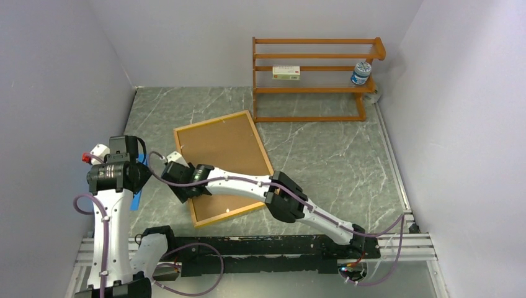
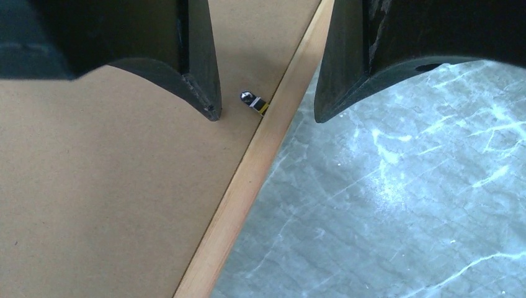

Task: Put the photo into the frame
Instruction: Turn over the photo frame at the center of the board.

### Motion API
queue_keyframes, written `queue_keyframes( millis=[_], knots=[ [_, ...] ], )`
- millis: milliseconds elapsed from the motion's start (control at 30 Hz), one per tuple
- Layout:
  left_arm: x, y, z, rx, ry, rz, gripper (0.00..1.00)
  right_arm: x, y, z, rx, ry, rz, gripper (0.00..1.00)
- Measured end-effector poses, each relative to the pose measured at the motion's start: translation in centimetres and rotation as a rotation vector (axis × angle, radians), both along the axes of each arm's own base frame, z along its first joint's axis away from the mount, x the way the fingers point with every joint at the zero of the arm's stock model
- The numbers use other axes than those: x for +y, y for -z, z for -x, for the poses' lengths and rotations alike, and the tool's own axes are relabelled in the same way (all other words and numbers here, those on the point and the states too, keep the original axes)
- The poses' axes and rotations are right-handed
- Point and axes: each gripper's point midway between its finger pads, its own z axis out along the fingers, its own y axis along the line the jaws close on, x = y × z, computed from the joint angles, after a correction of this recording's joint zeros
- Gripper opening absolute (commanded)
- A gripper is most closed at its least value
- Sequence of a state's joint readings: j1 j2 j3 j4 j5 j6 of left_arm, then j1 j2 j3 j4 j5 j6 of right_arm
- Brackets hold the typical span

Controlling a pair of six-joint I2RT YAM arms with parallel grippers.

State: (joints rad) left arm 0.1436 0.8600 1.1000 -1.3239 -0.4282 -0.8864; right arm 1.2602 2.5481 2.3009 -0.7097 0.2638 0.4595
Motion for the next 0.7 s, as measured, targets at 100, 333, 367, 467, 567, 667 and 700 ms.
queue_keyframes(
  millis=[100, 333, 367, 467, 567, 667, 700],
  knots=[
    [0.1, -0.1, 0.1, -0.003, -0.003, -0.007, 0.66, 0.3, 0.1, 0.2, -0.025, -0.022, 0.011, 0.49],
    [0.2, -1.0, -0.1, -0.023, -0.002, -0.014, 0.67, 1.0, 0.3, 0.6, -0.097, -0.069, 0.021, 0.33],
    [0.2, -1.1, -0.2, -0.027, -0.001, -0.016, 0.67, 1.0, 0.3, 0.8, -0.111, -0.073, 0.022, 0.33],
    [0.3, -1.3, -0.2, -0.029, 0.001, -0.018, 0.67, 1.0, 0.3, 0.8, -0.154, -0.078, 0.03, 0.33],
    [0.2, -1.2, -0.3, -0.023, 0.002, -0.015, 0.67, 1.1, 0.2, 0.8, -0.168, -0.085, 0.031, 0.3],
    [0.2, -1.0, -0.5, -0.012, 0.006, -0.009, 0.67, 1.0, 0.2, 0.8, -0.171, -0.09, 0.035, 0.22],
    [0.2, -0.9, -0.5, -0.009, 0.007, -0.008, 0.67, 1.0, 0.2, 0.8, -0.17, -0.088, 0.034, 0.21]
  ],
)
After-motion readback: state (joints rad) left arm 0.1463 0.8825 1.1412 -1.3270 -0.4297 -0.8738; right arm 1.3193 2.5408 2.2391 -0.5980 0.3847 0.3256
